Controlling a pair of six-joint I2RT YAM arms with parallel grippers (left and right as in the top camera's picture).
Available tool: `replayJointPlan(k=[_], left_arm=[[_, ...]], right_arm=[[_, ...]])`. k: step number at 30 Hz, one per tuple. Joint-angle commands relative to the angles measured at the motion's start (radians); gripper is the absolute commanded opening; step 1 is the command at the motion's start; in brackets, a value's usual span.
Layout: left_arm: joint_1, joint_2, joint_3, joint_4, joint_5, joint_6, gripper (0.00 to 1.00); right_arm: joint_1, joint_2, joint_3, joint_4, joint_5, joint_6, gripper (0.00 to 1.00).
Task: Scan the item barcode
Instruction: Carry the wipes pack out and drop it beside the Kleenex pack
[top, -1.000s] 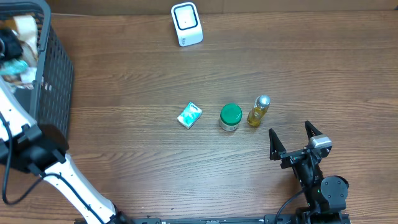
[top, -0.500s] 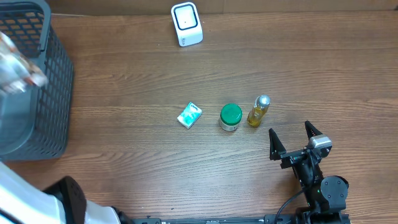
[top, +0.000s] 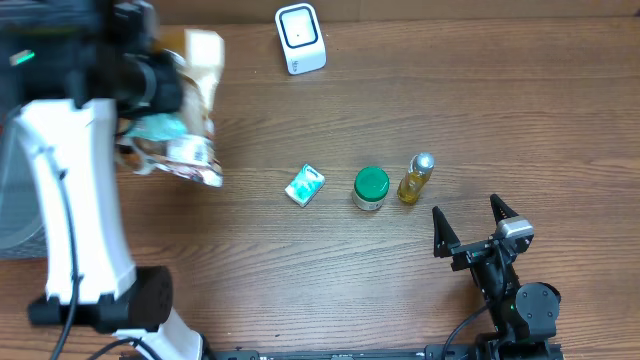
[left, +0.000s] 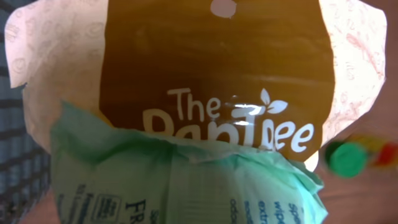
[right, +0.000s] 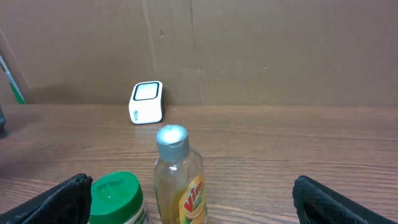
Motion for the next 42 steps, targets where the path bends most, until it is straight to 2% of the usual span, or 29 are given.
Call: replayJointPlan(k=[1, 5, 12, 16, 19, 23, 24, 25, 28, 31, 36, 42], left_arm=[[-0.124, 0.064, -0.192, 0.056, -0.133, 0.003, 0.04], [-0.203, 0.088, -0.388, 0.179, -0.234, 0.01, 0.05], [-0.265, 0.088, -0.737, 0.475, -0.238, 0.001, 0.05], [-0.262, 0.088, -0.858, 0.555, -0.21, -0.004, 0.07], [-0.262, 0.088, -0.915, 0.576, -0.2, -0.058, 0.18], [-0.262, 0.088, -0.95, 0.588, -0.177, -0.066, 0.51], [-0.262, 0.088, -0.952, 0.584, -0.177, -0.065, 0.65], [-0.262, 0.088, -0.952, 0.582, -0.177, -0.065, 0.76], [-0.262, 0.084, -0.901, 0.543, -0.177, -0.061, 0.91], [-0.262, 0.077, -0.817, 0.488, -0.178, -0.061, 0.93], [-0.235, 0.068, -0.552, 0.343, -0.188, -0.061, 0.95], [-0.094, 0.064, -0.257, 0.285, -0.188, -0.062, 1.0]], right_arm=[[-0.008, -0.005, -0.01, 0.003, 0.002, 0.001, 1.0], [-0.008, -0.005, -0.01, 0.003, 0.002, 0.001, 1.0], [-0.008, -0.005, -0.01, 0.003, 0.002, 0.001, 1.0], [-0.008, -0.005, -0.01, 0.003, 0.002, 0.001, 1.0], [-0.008, -0.005, -0.01, 0.003, 0.002, 0.001, 1.0], [-0.008, -0.005, -0.01, 0.003, 0.002, 0.001, 1.0], [-0.008, -0.005, -0.01, 0.003, 0.002, 0.001, 1.0], [-0.008, -0.005, -0.01, 0.003, 0.002, 0.001, 1.0], [-0.008, -0.005, -0.01, 0.003, 0.002, 0.001, 1.0], [-0.008, -0.005, -0.01, 0.003, 0.002, 0.001, 1.0], [-0.008, -0.005, -0.01, 0.003, 0.002, 0.001, 1.0], [-0.008, -0.005, -0.01, 0.003, 0.002, 0.001, 1.0]])
